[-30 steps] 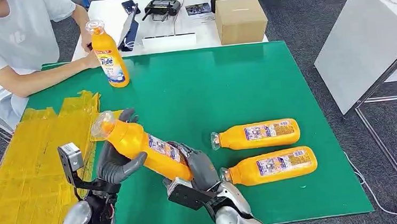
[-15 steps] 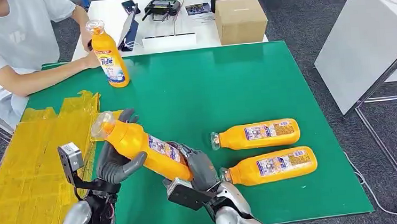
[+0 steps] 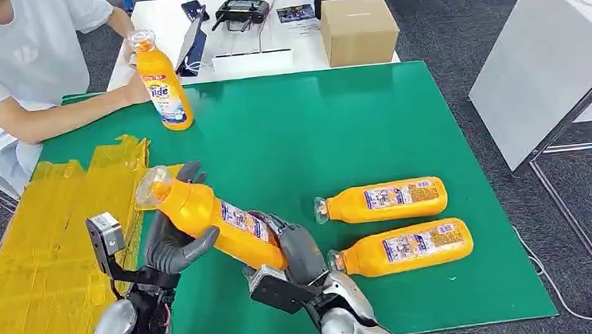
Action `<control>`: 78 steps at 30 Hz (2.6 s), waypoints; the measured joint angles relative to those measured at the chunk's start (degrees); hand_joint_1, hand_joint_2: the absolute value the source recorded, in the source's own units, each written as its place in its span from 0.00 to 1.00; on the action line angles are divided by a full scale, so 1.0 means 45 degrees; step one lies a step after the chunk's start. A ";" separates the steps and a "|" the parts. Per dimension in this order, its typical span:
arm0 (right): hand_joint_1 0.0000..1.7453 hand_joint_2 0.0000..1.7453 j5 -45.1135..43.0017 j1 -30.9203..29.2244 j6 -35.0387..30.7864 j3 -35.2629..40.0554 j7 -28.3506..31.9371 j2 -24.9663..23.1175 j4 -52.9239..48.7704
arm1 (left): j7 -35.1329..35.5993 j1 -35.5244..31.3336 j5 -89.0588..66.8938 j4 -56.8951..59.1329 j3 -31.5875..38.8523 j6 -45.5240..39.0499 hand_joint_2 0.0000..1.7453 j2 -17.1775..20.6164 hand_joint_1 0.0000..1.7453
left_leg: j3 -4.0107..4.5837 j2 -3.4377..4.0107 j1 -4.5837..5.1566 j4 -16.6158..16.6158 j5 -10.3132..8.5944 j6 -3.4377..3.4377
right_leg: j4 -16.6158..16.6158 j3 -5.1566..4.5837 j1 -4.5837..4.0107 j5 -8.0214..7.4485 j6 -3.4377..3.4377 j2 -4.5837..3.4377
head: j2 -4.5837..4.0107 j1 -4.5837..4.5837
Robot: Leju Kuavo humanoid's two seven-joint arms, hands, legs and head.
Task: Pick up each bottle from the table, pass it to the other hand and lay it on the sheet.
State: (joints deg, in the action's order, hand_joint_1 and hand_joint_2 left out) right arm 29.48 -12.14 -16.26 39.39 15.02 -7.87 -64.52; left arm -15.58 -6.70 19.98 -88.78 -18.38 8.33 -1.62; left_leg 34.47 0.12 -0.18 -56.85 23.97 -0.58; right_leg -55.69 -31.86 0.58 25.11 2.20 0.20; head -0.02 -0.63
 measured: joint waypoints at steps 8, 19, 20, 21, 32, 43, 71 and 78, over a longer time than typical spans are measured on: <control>1.00 1.00 0.0000 0.0000 0.0000 0.0000 0.0000 0.0000 0.0000 | 0.0000 0.0000 0.0000 0.0000 0.0000 0.0000 1.00 0.0000 1.00 | 0.0000 0.0000 0.0000 0.0000 0.0000 0.0000 | 0.0000 0.0000 0.0000 0.0000 0.0000 0.0000 | 0.0000 0.0000; 1.00 1.00 -0.0102 -0.0046 -0.0461 0.0092 0.0753 -0.0175 -0.0005 | -0.0277 -0.0606 0.0267 0.0641 -0.0005 0.0005 1.00 -0.0010 1.00 | 0.0000 0.0000 0.0000 0.0000 -0.0003 0.0002 | -0.0002 0.0002 -0.0001 -0.0001 -0.0001 0.0000 | 0.0000 0.0005; 1.00 1.00 -0.0107 -0.0047 -0.0461 0.0097 0.0748 -0.0175 -0.0005 | -0.0286 -0.0623 0.0267 0.0675 -0.0005 0.0005 1.00 -0.0015 1.00 | 0.0000 0.0000 0.0000 0.0000 -0.0003 0.0002 | -0.0002 0.0003 0.0000 -0.0001 -0.0001 0.0001 | 0.0000 0.0000; 1.00 1.00 -0.0107 -0.0046 -0.0461 0.0097 0.0748 -0.0175 -0.0005 | -0.0291 -0.0635 0.0267 0.0695 0.0000 0.0005 1.00 -0.0024 1.00 | 0.0000 -0.0001 0.0000 0.0000 -0.0003 0.0002 | -0.0002 0.0003 0.0000 -0.0001 -0.0001 0.0001 | 0.0000 0.0005; 1.00 1.00 -0.0116 -0.0045 -0.0461 0.0117 0.0733 -0.0180 -0.0005 | -0.0306 -0.0758 0.0267 0.0860 -0.0005 0.0010 1.00 -0.0034 1.00 | 0.0001 -0.0001 0.0000 0.0000 -0.0003 0.0002 | -0.0002 0.0002 -0.0001 -0.0001 -0.0001 0.0001 | 0.0000 0.0000; 1.00 1.00 -0.0117 -0.0045 -0.0461 0.0117 0.0724 -0.0180 0.0000 | -0.0311 -0.0784 0.0267 0.0913 -0.0005 0.0010 1.00 -0.0034 1.00 | 0.0001 -0.0001 0.0000 0.0000 -0.0003 0.0002 | -0.0002 0.0002 0.0000 -0.0001 -0.0001 0.0001 | 0.0000 0.0000; 1.00 1.00 -0.0117 -0.0045 -0.0461 0.0117 0.0719 -0.0180 0.0000 | -0.0311 -0.0794 0.0267 0.0928 -0.0005 0.0010 1.00 -0.0034 0.00 | 0.0001 -0.0001 0.0000 0.0000 -0.0003 0.0002 | -0.0002 0.0002 -0.0001 -0.0001 -0.0001 0.0001 | 0.0000 0.0005; 1.00 1.00 -0.0117 -0.0053 -0.0476 0.0194 0.0719 -0.0180 -0.0005 | -0.0311 -0.0793 0.0228 0.0937 -0.0034 -0.0010 1.00 -0.0034 0.00 | 0.0001 0.0000 0.0000 0.0000 -0.0003 0.0002 | -0.0002 0.0002 0.0000 -0.0001 -0.0001 0.0001 | 0.0000 0.0005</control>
State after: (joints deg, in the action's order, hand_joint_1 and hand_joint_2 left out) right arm 28.96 -12.38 -18.40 40.26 18.25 -8.68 -64.54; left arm -16.98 -10.27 21.00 -84.56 -18.53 8.28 -1.77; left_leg 34.48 0.12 -0.18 -56.85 23.95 -0.57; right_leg -55.70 -31.85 0.58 25.11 2.20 0.21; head -0.02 -0.61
